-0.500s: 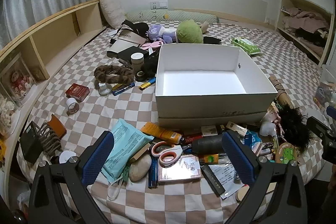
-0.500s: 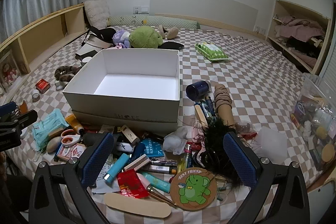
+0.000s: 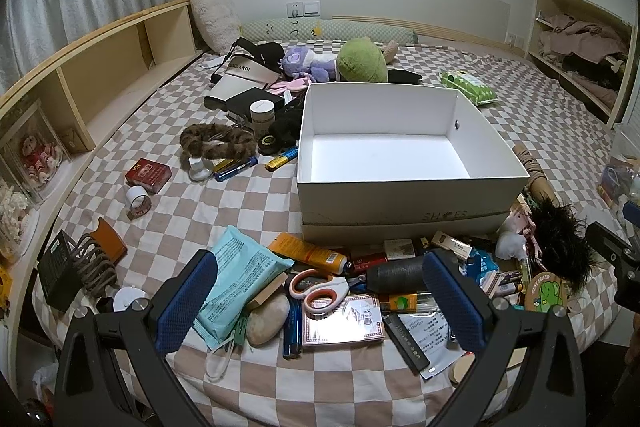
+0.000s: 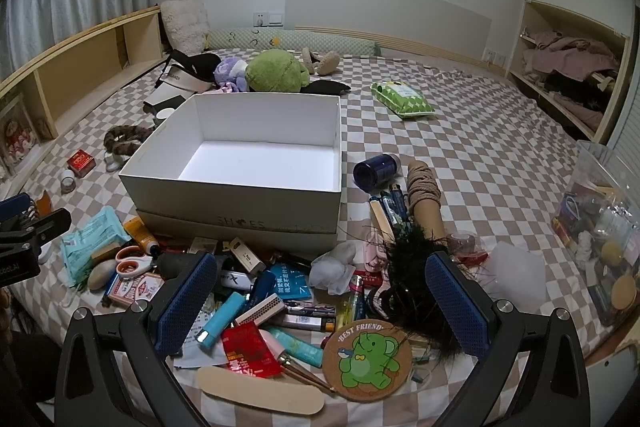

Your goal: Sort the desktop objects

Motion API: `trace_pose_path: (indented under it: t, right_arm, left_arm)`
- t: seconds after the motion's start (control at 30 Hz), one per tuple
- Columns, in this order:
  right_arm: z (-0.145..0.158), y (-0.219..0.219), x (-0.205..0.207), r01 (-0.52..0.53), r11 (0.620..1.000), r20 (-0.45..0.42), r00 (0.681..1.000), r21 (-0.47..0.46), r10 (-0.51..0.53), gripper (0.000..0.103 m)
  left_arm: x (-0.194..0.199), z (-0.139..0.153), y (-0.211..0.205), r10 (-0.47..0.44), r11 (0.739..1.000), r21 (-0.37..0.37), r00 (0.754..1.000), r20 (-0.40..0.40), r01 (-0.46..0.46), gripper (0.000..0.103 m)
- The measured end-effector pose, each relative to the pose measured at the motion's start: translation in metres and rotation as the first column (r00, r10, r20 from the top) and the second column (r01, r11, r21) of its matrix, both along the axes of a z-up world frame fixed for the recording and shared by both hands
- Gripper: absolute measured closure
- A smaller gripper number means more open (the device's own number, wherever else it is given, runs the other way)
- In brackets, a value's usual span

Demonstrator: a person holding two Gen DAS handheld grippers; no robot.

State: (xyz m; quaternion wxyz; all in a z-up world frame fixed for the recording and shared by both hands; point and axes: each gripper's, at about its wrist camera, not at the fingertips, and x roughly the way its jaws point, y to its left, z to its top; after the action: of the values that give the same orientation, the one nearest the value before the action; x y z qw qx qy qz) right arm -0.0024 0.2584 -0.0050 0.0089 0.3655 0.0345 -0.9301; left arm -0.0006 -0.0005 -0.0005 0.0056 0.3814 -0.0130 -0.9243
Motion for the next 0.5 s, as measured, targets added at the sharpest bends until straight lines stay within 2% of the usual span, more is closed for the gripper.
trace_pose_path:
  t: [0.5]
  right_arm:
    - [-0.0016, 0.0010, -0.0004, 0.003, 1.000, 0.002, 1.000, 0.002, -0.003, 0.000]
  left_arm:
    - [0.0014, -0.0037, 0.0003, -0.003, 1.000, 0.001, 1.000, 0.009, 0.003, 0.000]
